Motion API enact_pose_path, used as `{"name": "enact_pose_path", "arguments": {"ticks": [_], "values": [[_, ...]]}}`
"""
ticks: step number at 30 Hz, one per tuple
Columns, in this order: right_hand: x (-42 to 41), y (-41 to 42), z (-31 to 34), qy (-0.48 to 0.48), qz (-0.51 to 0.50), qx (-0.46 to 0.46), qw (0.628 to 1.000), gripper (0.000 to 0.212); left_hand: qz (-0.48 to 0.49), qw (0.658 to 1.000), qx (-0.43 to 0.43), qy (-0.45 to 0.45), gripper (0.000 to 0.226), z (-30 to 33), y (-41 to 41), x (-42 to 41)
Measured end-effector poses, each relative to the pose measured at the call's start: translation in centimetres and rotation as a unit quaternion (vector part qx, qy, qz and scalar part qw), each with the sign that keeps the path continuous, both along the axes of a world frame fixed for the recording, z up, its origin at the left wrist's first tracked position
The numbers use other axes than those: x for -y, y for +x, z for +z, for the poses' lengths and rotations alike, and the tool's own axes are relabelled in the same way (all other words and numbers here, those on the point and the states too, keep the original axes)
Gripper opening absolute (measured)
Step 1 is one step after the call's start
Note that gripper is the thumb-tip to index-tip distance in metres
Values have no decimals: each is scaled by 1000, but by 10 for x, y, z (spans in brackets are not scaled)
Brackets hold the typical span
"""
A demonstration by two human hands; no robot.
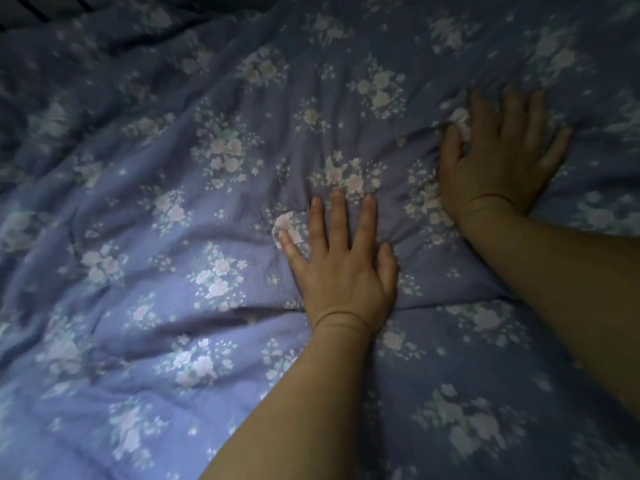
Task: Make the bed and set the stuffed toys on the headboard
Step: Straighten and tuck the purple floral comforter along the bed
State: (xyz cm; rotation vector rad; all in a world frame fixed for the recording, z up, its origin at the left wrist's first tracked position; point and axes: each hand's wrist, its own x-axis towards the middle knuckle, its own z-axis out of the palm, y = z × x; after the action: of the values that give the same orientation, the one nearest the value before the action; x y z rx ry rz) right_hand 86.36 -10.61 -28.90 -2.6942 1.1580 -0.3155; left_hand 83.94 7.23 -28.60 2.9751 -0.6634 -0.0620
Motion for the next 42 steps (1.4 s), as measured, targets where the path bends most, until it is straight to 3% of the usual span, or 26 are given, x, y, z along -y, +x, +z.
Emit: {"name": "enact_pose_path", "arguments": {"ticks": [4,9,16,21,27,33,38,42], "values": [[3,-8,9,60,49,-62,995,53,2,998,-57,15,61,6,7,-1],[-18,-82,37,62,207,-135,967,59,-40,973,-226,35,61,32,2,-22],[-142,-212,86,134,199,-220,946,56,-26,928,-353,115,60,98,-155,-124],[-228,-266,123,190,234,-258,918,45,30,938,-341,53,34,138,-209,-178],[-295,-327,151,210,234,-272,909,43,125,943,-301,-72,42,182,-263,-260],[-352,-385,170,191,229,-282,912,45,153,920,-332,-139,50,193,-328,-329],[-396,-419,161,252,223,-257,906,49,225,874,-374,-214,51,168,-367,-349],[-418,-445,147,307,205,-239,898,52,386,784,-388,-294,56,128,-392,-341]]}}
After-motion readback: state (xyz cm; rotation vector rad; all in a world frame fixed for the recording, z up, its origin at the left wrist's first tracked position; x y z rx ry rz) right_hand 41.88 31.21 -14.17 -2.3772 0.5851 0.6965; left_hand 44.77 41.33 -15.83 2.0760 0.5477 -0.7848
